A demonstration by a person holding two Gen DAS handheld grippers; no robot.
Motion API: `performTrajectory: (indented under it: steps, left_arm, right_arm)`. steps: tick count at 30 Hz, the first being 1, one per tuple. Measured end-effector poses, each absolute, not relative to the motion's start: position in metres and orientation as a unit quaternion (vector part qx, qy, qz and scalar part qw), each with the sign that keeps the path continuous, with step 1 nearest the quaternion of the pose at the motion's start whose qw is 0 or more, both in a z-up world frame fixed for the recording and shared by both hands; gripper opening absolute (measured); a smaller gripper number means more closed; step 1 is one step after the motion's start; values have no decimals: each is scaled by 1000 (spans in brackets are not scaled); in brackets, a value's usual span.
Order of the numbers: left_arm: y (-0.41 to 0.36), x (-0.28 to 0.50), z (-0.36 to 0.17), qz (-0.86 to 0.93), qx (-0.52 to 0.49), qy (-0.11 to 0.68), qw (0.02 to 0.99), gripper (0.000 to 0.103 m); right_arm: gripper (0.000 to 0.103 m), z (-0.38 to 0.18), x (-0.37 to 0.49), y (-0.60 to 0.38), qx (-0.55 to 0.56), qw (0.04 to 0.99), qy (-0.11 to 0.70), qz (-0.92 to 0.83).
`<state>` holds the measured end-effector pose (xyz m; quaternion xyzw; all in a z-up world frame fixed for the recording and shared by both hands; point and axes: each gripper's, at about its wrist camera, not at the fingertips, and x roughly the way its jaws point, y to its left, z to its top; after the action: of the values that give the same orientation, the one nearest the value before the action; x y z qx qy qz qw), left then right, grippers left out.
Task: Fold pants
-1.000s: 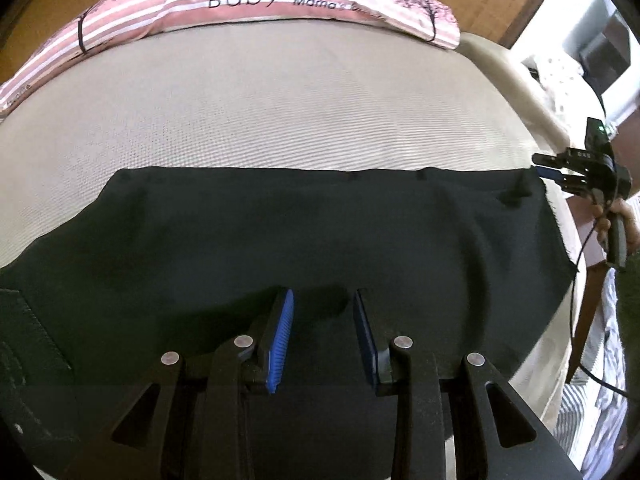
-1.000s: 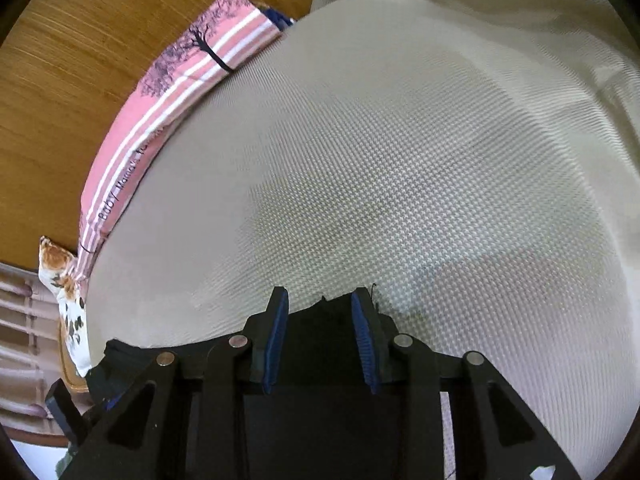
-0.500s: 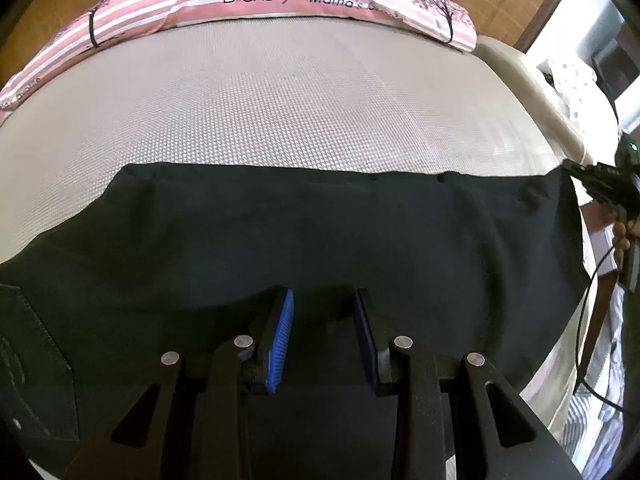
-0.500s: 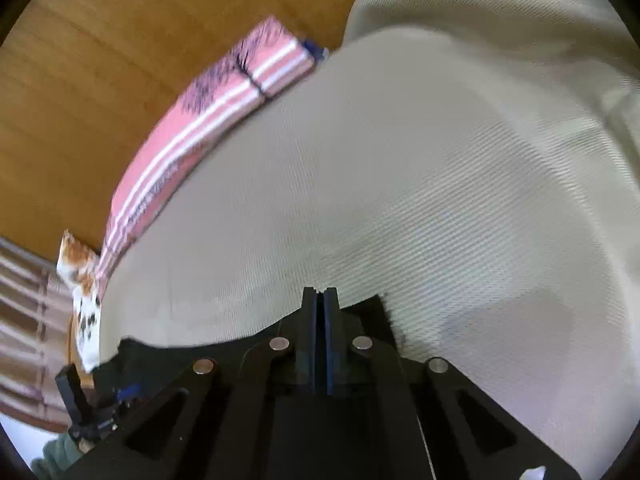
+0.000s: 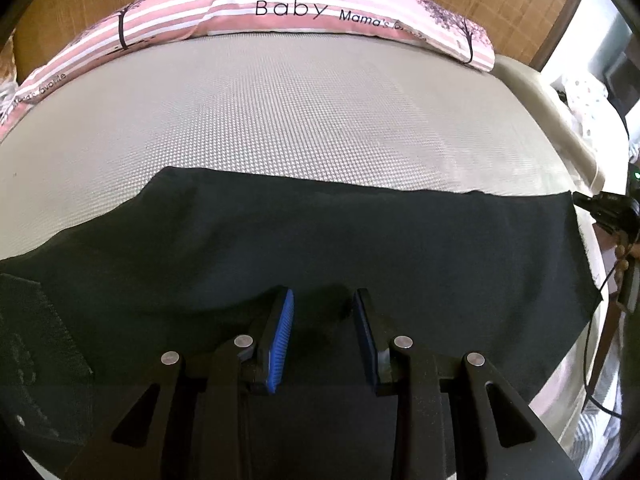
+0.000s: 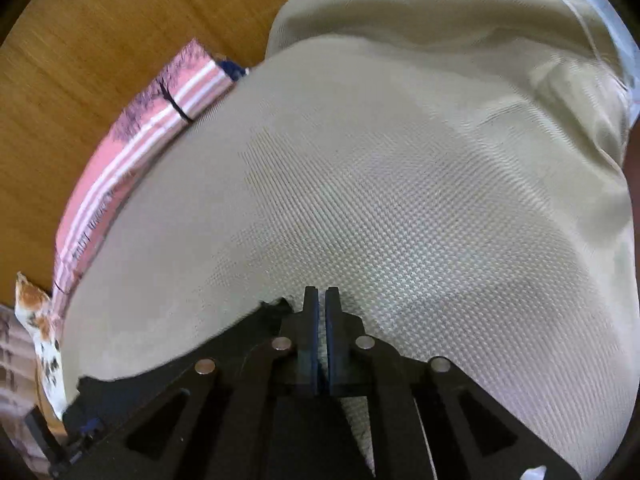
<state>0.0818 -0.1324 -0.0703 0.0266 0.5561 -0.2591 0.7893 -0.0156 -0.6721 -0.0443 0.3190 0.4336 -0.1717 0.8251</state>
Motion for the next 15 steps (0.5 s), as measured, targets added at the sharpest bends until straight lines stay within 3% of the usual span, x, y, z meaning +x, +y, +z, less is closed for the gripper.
performTrajectory:
  steps: [3, 7, 11, 15]
  left_arm:
    - [-126, 80, -67, -253, 28, 551, 795, 33]
    - [-107, 79, -75, -232, 23, 556, 798, 33]
    - [-86, 78, -77, -217, 15, 551, 806, 33]
    - [-62, 86, -79, -193, 8, 544, 816, 33]
  right_arm:
    - [7, -23, -18, -646, 313, 841, 419, -141]
    - [21, -25, -14, -584, 281, 839, 460, -70]
    - [21, -51, -12, -550, 261, 821, 506, -45]
    - [4, -65, -17, -559, 265, 818, 507, -61]
